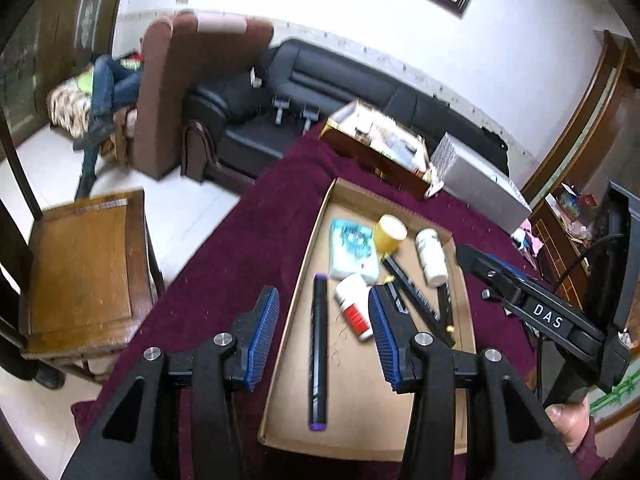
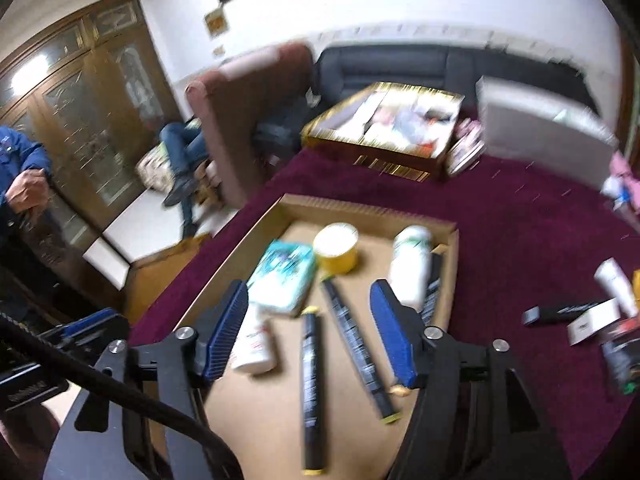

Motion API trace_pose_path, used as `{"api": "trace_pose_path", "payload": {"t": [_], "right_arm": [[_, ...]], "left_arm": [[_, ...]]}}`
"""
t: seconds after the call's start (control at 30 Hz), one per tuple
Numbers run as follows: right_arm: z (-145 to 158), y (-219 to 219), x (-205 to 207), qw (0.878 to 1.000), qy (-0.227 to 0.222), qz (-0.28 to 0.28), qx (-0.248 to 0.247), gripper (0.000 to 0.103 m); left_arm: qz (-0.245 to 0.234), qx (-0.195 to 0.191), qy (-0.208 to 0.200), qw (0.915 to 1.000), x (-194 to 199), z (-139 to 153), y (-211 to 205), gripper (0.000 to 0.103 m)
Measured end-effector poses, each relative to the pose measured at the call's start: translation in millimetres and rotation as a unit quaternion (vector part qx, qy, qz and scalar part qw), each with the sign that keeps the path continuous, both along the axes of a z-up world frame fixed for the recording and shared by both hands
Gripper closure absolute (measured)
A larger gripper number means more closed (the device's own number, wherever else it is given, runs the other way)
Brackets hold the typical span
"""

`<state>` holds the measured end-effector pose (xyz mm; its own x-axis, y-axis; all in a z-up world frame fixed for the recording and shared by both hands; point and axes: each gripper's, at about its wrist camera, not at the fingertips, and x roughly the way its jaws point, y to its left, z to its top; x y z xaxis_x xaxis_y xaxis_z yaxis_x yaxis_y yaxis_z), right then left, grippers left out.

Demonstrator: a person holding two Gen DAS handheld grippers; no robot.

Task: Organize objects
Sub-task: 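Lower both markers into the tray and open both grippers, then move both grippers back to the remaining items on the table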

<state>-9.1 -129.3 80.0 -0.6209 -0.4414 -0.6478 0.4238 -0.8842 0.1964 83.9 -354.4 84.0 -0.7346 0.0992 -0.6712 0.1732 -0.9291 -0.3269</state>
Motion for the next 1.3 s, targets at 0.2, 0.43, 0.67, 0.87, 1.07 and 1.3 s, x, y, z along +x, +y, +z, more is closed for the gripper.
{"api": "trace_pose_path", "payload": {"t": [0.2,0.43,0.67,0.87,1.07,1.3], "right_arm": [[26.6,51.6,19.5,0.991,0.096,-0.093,-0.002,0.019],[-2.8,126.9,0.6,0.99,-0.017,-0.122,-0.062,0.019],[3.5,199.7,22.4,0.983,0.008,-0.168,-0.077,0.019],[28.8,269.7,61.5,0.966,0.07,-0.241,-0.064,0.019],[44.1,324.6,96.8,0.937,0.148,-0.315,0.008,0.019],[36.4,385.5,65.0,0.931,0.105,-0.341,-0.081,0.018]], "left_arm": [[0.011,-0.035,0.029,0.9989,4.6,16.6,29.0,0.055],[-0.013,-0.158,0.044,0.9864,16.8,32.5,101.2,0.055],[-0.064,-0.287,0.086,0.9518,26.8,44.2,192.2,0.049],[-0.165,-0.159,0.034,0.9728,-8.4,32.8,256.7,0.046],[-0.248,-0.016,-0.015,0.9686,-37.7,24.7,307.6,0.046],[-0.258,0.056,-0.061,0.9626,-52.8,7.4,295.9,0.042]]}}
